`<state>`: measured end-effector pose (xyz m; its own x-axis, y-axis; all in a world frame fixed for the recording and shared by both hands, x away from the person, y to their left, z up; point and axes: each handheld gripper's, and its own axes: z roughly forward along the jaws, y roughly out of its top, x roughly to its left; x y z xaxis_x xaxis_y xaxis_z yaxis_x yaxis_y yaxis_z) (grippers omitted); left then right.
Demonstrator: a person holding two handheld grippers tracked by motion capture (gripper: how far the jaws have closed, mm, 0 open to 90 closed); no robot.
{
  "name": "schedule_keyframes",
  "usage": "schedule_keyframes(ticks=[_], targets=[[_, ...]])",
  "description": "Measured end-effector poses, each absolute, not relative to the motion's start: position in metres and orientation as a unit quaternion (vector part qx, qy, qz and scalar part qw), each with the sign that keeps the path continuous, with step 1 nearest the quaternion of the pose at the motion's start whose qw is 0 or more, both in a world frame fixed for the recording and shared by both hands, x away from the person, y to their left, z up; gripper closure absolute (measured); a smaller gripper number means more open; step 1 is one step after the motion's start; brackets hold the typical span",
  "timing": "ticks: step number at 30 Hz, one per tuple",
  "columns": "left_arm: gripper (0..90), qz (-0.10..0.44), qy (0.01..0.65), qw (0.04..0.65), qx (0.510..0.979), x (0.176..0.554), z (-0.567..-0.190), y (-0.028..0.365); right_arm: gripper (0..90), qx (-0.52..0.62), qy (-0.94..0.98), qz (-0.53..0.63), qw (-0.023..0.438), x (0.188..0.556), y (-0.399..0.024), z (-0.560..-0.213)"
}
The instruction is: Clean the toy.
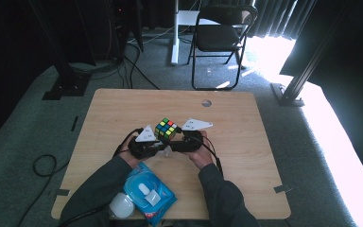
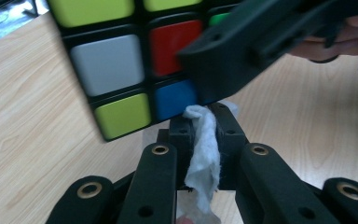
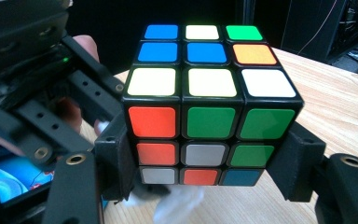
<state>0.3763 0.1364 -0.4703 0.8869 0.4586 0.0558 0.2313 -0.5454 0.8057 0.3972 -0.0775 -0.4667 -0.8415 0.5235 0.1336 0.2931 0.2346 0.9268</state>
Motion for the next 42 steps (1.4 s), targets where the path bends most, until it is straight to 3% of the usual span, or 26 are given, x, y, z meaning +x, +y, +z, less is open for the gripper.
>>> schedule_keyframes(ticks=[6, 20, 37, 42], targets=[[81.1, 0.129, 0.198, 0.435, 0.869, 0.377, -0.471, 0.137, 34.2, 0.264, 0.777, 0.562, 0.101, 0.398, -0.076, -0.467], [80.9, 0.16, 0.263, 0.46, 0.833, 0.389, -0.467, 0.162, 34.2, 0.268, 0.769, 0.573, 0.096, 0.397, -0.083, -0.464], [80.1, 0.137, 0.201, 0.453, 0.858, 0.377, -0.469, 0.141, 34.2, 0.276, 0.759, 0.585, 0.072, 0.4, -0.075, -0.467], [80.1, 0.143, 0.216, 0.465, 0.846, 0.378, -0.467, 0.148, 34.2, 0.28, 0.759, 0.583, 0.076, 0.4, -0.08, -0.467]])
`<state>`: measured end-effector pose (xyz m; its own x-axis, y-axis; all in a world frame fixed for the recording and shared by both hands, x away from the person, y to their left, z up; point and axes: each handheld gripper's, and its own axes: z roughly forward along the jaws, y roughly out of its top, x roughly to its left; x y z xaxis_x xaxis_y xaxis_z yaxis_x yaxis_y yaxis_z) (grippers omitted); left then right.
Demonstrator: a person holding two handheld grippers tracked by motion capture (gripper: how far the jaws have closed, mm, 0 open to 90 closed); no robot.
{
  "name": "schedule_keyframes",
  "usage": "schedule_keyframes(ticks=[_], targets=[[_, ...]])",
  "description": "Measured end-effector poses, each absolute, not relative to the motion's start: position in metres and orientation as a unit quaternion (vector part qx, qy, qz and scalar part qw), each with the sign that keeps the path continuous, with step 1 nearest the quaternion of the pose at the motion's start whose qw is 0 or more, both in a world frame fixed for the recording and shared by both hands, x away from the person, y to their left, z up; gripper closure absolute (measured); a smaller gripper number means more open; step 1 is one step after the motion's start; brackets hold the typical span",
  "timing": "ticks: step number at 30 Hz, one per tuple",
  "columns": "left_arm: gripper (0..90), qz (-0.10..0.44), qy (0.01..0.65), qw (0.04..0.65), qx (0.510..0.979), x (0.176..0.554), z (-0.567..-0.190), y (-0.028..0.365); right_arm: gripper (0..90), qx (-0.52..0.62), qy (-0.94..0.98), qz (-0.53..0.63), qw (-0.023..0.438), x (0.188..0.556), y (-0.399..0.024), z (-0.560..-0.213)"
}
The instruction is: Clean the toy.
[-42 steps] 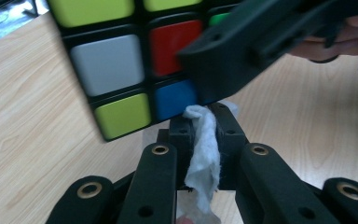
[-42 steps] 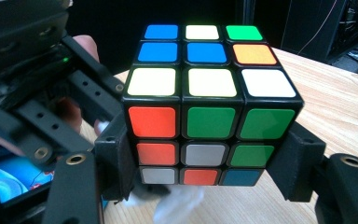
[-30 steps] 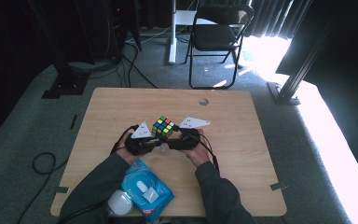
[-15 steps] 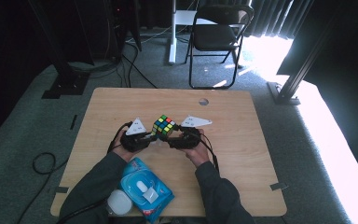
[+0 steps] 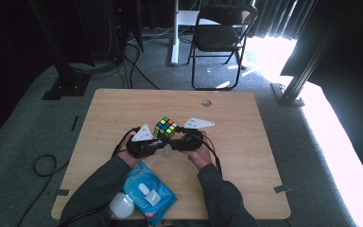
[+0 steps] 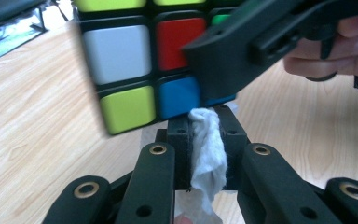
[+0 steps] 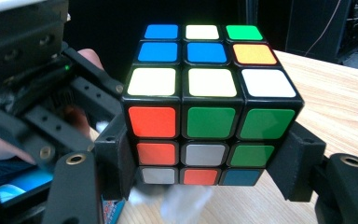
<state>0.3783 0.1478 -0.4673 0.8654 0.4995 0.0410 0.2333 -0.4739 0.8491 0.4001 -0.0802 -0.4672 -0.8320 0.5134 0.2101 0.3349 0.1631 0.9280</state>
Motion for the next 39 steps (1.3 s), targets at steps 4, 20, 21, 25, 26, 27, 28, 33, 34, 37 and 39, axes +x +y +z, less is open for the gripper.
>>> schedule_keyframes(ticks=[4, 20, 21, 25, 26, 27, 28, 33, 34, 37, 39], targets=[[80.2, 0.155, 0.24, 0.474, 0.833, 0.382, -0.466, 0.159, 34.2, 0.284, 0.757, 0.584, 0.079, 0.4, -0.085, -0.468], [79.4, 0.188, 0.31, 0.481, 0.798, 0.387, -0.46, 0.193, 34.2, 0.307, 0.78, 0.53, 0.131, 0.397, -0.094, -0.487], [79.3, 0.188, 0.31, 0.481, 0.798, 0.387, -0.46, 0.193, 34.2, 0.307, 0.78, 0.53, 0.131, 0.397, -0.094, -0.487], [79.2, 0.181, 0.331, 0.491, 0.785, 0.387, -0.461, 0.204, 34.2, 0.341, 0.784, 0.496, 0.152, 0.401, -0.095, -0.501], [79.2, 0.181, 0.331, 0.491, 0.785, 0.387, -0.461, 0.204, 34.2, 0.348, 0.785, 0.489, 0.156, 0.402, -0.095, -0.504], [79.2, 0.182, 0.335, 0.488, 0.785, 0.386, -0.461, 0.207, 34.2, 0.355, 0.785, 0.48, 0.162, 0.403, -0.096, -0.507], [79.2, 0.183, 0.337, 0.487, 0.785, 0.386, -0.461, 0.208, 34.2, 0.361, 0.786, 0.472, 0.169, 0.403, -0.095, -0.511], [79.0, 0.18, 0.342, 0.481, 0.787, 0.385, -0.463, 0.211, 34.1, 0.381, 0.789, 0.443, 0.189, 0.406, -0.093, -0.524], [78.9, 0.18, 0.342, 0.481, 0.787, 0.385, -0.463, 0.211, 34.1, 0.381, 0.789, 0.443, 0.189, 0.406, -0.093, -0.524], [78.8, 0.18, 0.343, 0.476, 0.789, 0.384, -0.466, 0.211, 34.1, 0.388, 0.794, 0.423, 0.201, 0.407, -0.087, -0.531], [78.6, 0.177, 0.346, 0.474, 0.79, 0.385, -0.468, 0.212, 34.1, 0.39, 0.794, 0.42, 0.204, 0.407, -0.086, -0.532]])
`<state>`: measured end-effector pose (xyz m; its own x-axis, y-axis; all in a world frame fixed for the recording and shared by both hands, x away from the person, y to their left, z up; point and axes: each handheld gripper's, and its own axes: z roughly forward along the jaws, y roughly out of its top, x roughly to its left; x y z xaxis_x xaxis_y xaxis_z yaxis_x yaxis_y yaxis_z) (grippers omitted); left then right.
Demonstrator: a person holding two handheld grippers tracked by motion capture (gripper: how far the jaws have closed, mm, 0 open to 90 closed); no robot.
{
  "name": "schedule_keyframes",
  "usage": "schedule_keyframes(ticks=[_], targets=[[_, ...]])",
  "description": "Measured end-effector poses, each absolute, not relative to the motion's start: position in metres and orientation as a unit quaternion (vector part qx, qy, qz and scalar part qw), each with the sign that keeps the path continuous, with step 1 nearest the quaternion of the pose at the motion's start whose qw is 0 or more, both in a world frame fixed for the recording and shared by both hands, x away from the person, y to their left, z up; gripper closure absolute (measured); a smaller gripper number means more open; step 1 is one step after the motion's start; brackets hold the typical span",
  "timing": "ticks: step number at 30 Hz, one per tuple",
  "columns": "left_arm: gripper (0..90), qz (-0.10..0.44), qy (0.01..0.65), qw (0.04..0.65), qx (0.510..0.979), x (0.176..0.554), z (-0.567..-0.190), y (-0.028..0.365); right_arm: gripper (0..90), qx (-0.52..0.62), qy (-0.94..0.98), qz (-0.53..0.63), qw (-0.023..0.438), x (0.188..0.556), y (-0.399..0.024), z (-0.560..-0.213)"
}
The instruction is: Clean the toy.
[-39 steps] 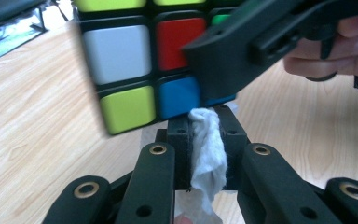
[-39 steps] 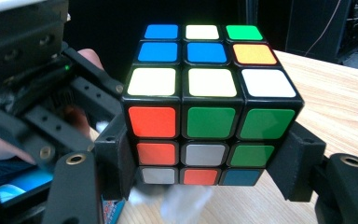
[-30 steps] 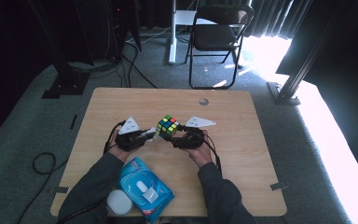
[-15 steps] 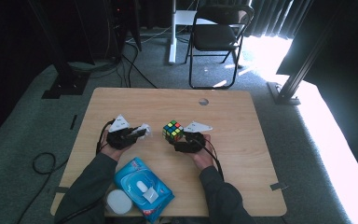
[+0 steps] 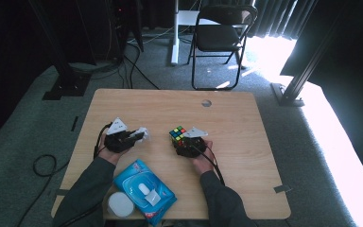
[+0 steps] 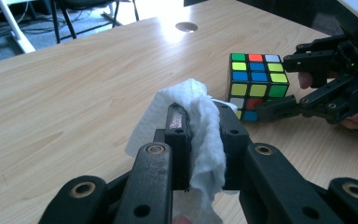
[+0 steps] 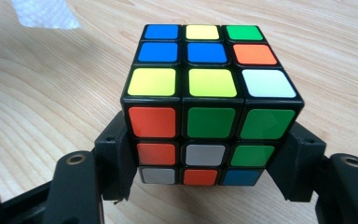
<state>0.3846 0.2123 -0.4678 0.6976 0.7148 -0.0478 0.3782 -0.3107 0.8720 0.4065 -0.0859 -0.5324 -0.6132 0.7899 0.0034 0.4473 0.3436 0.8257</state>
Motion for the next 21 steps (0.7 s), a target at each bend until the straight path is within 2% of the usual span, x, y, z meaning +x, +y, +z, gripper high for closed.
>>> schedule_keyframes(ticks=[16, 21], targets=[[76.8, 0.17, 0.348, 0.47, 0.793, 0.3849, -0.4725, 0.2129, 33.8, 0.401, 0.8, 0.403, 0.192, 0.4026, -0.0841, -0.5433], [76.6, 0.168, 0.349, 0.47, 0.793, 0.3849, -0.474, 0.2113, 26.9, 0.395, 0.805, 0.406, 0.177, 0.4002, -0.0861, -0.5418]])
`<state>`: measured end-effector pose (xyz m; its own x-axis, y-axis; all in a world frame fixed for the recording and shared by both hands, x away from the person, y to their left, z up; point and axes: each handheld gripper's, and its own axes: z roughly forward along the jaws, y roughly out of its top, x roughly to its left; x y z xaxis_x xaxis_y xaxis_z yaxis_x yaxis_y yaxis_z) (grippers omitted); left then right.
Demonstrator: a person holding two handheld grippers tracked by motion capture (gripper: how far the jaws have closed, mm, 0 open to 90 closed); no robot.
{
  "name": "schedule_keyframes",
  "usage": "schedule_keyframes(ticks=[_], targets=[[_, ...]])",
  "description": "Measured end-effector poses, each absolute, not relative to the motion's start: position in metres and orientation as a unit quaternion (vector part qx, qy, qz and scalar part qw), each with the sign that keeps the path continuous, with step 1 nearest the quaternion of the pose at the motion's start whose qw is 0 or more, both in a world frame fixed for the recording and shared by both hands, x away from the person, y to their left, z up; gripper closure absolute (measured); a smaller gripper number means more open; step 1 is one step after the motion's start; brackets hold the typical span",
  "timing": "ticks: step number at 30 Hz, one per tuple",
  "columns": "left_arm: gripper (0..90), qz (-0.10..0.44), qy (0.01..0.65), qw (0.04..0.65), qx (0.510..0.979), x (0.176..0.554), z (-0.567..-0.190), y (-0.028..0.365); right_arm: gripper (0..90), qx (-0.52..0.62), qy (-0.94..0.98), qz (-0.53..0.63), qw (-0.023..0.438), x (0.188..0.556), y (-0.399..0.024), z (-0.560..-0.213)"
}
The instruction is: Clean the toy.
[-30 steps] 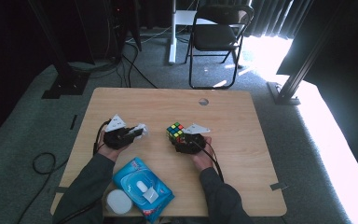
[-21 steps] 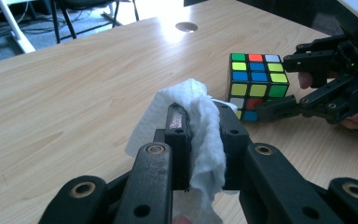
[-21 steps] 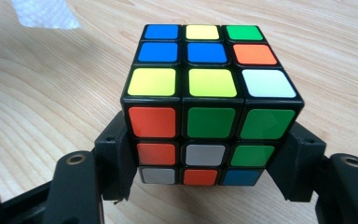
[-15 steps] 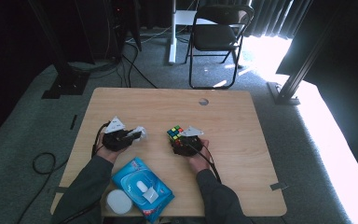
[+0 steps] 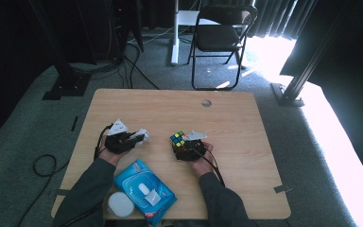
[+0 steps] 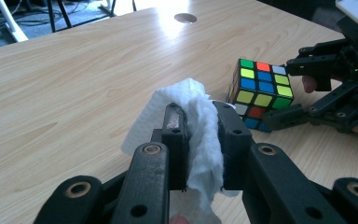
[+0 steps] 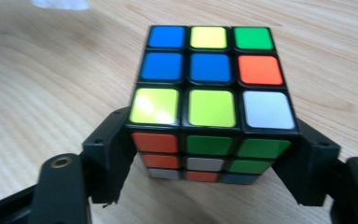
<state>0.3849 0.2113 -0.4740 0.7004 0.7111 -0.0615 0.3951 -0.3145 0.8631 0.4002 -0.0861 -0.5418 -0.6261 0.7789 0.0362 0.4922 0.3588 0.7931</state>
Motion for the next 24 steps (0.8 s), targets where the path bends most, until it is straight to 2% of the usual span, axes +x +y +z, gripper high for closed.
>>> schedule_keyframes(ticks=[4, 11, 14, 22, 24], targets=[[76.2, 0.168, 0.347, 0.47, 0.794, 0.385, -0.474, 0.21, 24.2, 0.385, 0.805, 0.414, 0.18, 0.398, -0.086, -0.535], [75.5, 0.165, 0.35, 0.465, 0.797, 0.385, -0.477, 0.212, 24.8, 0.376, 0.791, 0.449, 0.178, 0.395, -0.092, -0.514], [75.5, 0.163, 0.352, 0.462, 0.797, 0.385, -0.479, 0.212, 29.4, 0.379, 0.783, 0.459, 0.182, 0.396, -0.096, -0.506], [75.1, 0.162, 0.351, 0.46, 0.799, 0.385, -0.48, 0.21, 50.3, 0.407, 0.768, 0.457, 0.189, 0.404, -0.108, -0.505], [75.1, 0.161, 0.35, 0.46, 0.8, 0.385, -0.481, 0.21, 52.6, 0.416, 0.766, 0.451, 0.19, 0.405, -0.11, -0.506]])
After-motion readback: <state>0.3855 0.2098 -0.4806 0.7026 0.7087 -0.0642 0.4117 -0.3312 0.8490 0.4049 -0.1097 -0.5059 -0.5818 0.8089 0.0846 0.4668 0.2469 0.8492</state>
